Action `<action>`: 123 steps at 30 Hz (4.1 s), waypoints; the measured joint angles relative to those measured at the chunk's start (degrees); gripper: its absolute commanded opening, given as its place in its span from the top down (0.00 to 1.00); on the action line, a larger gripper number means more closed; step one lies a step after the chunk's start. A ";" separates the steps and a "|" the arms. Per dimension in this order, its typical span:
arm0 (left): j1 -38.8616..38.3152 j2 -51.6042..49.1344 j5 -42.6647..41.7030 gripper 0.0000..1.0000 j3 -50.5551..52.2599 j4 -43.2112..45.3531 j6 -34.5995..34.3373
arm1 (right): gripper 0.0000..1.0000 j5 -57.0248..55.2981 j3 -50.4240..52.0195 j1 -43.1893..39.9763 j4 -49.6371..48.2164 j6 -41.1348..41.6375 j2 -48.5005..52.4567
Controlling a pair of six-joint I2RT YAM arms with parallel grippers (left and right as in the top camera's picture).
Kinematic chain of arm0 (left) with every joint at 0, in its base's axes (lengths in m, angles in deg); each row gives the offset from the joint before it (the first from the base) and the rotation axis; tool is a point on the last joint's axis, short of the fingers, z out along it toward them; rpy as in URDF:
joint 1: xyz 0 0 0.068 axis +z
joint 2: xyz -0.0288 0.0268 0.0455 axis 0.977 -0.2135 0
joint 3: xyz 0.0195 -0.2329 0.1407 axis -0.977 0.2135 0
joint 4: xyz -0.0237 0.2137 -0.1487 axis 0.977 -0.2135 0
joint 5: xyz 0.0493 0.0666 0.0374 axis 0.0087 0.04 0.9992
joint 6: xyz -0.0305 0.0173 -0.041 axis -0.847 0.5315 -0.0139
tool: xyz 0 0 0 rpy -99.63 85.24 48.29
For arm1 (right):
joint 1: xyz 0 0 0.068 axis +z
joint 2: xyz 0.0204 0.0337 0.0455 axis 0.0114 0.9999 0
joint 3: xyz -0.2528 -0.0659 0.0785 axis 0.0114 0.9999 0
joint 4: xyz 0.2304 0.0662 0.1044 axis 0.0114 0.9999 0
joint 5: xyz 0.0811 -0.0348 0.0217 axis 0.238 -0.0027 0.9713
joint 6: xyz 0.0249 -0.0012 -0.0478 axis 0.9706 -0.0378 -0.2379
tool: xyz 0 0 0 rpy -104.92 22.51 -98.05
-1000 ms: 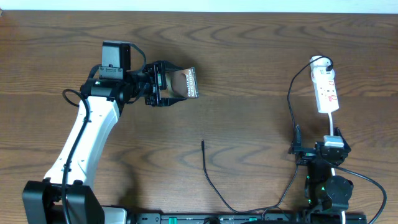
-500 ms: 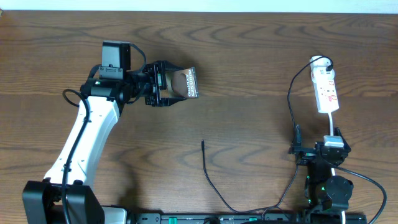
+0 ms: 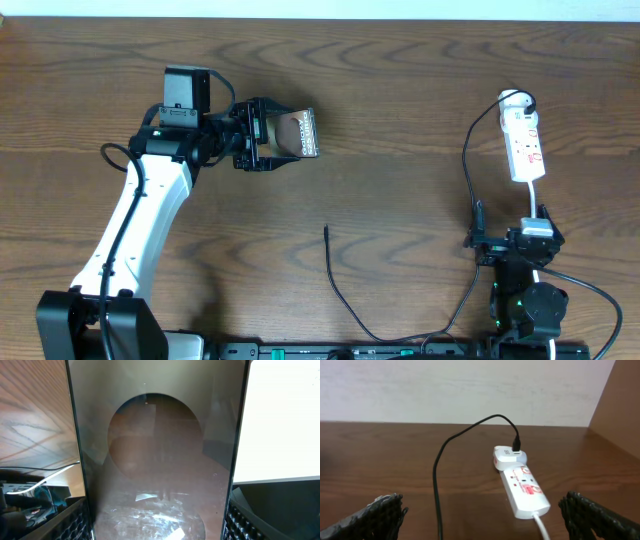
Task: Plug charger to phone and switch on socket
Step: 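Lift the phone box upright with the left gripper, then move the right gripper toward the held box's lower edge, then grasp the box's lower edge with the right gripper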
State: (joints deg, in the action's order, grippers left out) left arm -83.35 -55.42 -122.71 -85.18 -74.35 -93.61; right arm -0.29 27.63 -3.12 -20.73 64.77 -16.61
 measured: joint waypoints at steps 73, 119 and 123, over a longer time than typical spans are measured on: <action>-3.48 0.20 36.30 0.93 -0.07 -19.06 8.52 | 0.01 57.92 -55.21 29.53 -15.50 37.29 102.22; -11.87 0.20 34.40 0.92 -0.07 -18.88 -0.04 | 0.61 45.55 -55.21 38.21 -20.68 46.62 102.25; -11.87 0.20 34.40 0.93 -0.07 -18.86 -0.04 | 0.67 45.66 -55.21 38.21 -20.65 46.62 102.25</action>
State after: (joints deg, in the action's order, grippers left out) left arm -95.22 -55.22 -88.31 -85.24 -93.21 -93.66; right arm 45.37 -27.58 35.09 -41.38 111.39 85.63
